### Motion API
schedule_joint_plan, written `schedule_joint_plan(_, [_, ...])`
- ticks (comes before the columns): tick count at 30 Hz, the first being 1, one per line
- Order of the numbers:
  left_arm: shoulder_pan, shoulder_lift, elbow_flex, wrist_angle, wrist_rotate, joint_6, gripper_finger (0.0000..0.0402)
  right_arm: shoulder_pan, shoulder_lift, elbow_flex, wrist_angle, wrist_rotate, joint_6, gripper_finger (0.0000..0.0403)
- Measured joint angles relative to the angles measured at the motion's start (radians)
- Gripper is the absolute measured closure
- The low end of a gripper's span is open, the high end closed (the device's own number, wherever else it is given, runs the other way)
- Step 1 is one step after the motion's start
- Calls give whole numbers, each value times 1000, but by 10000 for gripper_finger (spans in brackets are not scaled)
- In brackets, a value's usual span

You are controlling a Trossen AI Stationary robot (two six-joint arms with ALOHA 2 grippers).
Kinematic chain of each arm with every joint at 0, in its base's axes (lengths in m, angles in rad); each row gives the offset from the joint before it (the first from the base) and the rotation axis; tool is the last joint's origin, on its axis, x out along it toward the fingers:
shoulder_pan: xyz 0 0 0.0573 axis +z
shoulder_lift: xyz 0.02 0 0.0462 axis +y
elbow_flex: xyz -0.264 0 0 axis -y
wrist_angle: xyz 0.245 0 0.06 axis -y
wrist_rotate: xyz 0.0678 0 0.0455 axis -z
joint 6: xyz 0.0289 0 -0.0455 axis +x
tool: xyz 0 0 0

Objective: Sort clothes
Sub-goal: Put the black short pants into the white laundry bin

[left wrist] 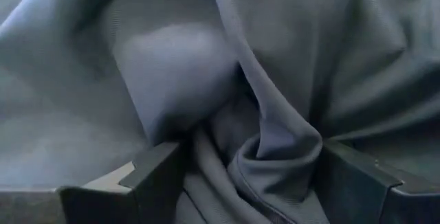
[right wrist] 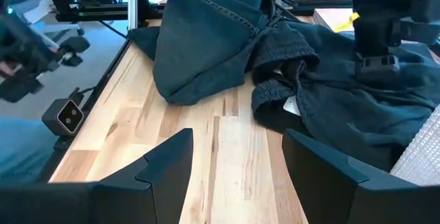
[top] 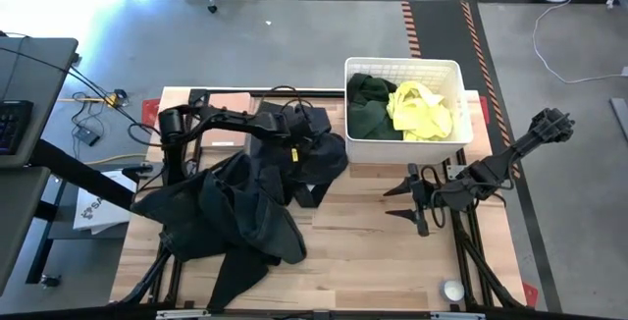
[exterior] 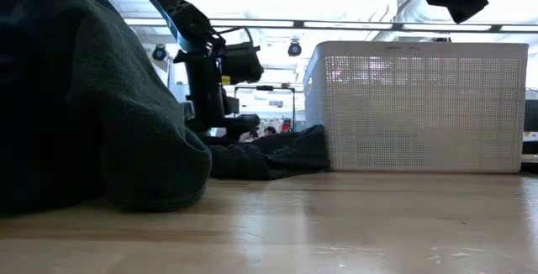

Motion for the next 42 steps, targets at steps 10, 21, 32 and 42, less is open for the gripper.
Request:
schedule_joint_plan(10, [-166, 13, -4, 37, -68, -38, 258, 0, 0, 0, 0, 20, 13, 183])
schedule_joint_plan(21, [-290, -187, -21, -98, -265, -66, 368, 0, 0, 0, 1, 22, 35, 183])
schedule_joint_plan(32, [-372, -478, 118, -73, -496, 93, 368, -1, 0, 0, 3, 48, 31, 183])
schedule_joint_plan(42, [-325, -479, 541, -54, -553, 539, 368, 0, 0, 0, 4, 48, 34, 183])
